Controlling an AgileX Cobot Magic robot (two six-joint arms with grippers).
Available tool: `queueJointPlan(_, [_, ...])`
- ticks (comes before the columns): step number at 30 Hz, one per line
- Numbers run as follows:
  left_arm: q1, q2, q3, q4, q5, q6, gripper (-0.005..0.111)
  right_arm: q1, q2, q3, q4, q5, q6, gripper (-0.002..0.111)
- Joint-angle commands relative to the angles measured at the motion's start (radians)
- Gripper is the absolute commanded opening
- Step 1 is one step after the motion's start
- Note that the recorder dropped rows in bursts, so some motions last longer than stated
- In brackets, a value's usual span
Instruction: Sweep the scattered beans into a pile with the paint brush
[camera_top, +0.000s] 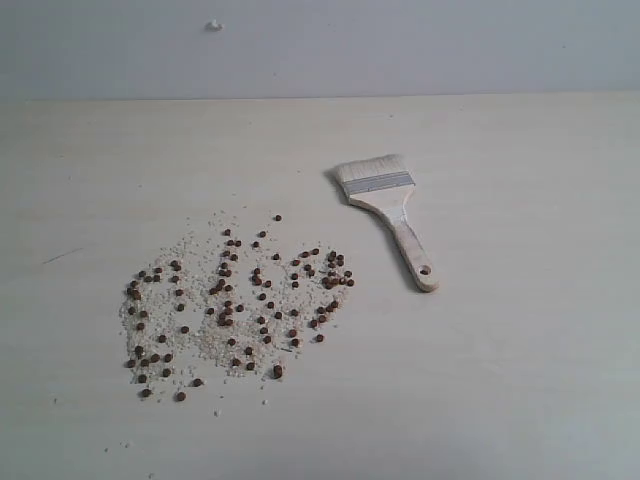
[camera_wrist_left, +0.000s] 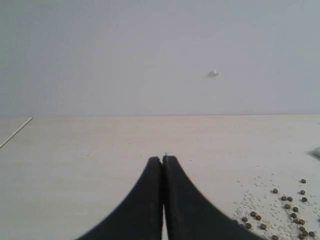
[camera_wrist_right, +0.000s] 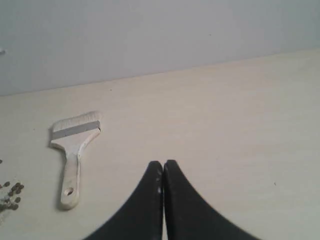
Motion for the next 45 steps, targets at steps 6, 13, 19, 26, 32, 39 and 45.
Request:
queueJointPlan(6, [-0.026, -0.006, 0.003, -0.004, -0.001, -0.003, 0.000, -0.006, -0.003, 0.004, -0.006, -0.142, -0.001, 0.000])
queueJointPlan(13, [-0.026, -0.006, 0.003, -0.004, -0.001, -0.003, 0.000, -0.006, -0.003, 0.004, -0.037, -0.163, -0.059, 0.000])
queueJointPlan(19, [-0.026, -0.006, 0.003, -0.004, -0.001, -0.003, 0.000, -0.006, -0.003, 0.004, -0.027, -0.282, -0.050, 0.000])
queueJointPlan(26, [-0.026, -0.006, 0.003, -0.004, -0.001, -0.003, 0.000, -0.006, -0.003, 0.004, -0.027, -0.302, -0.050, 0.000])
queueJointPlan(32, [-0.026, -0.006, 0.003, -0.004, -0.001, -0.003, 0.000, -0.006, -0.003, 0.004, 0.014, -0.345, -0.038, 0.000])
queueJointPlan(39, [-0.026, -0.006, 0.003, -0.004, -0.001, -0.003, 0.000, -0.006, -0.003, -0.006, 0.059, -0.570, 0.225, 0.000])
queueJointPlan(45, [-0.038, -0.006, 0.003, -0.004, -0.001, -0.003, 0.000, -0.006, 0.230, -0.400, 0.038, -0.189, 0.248, 0.000])
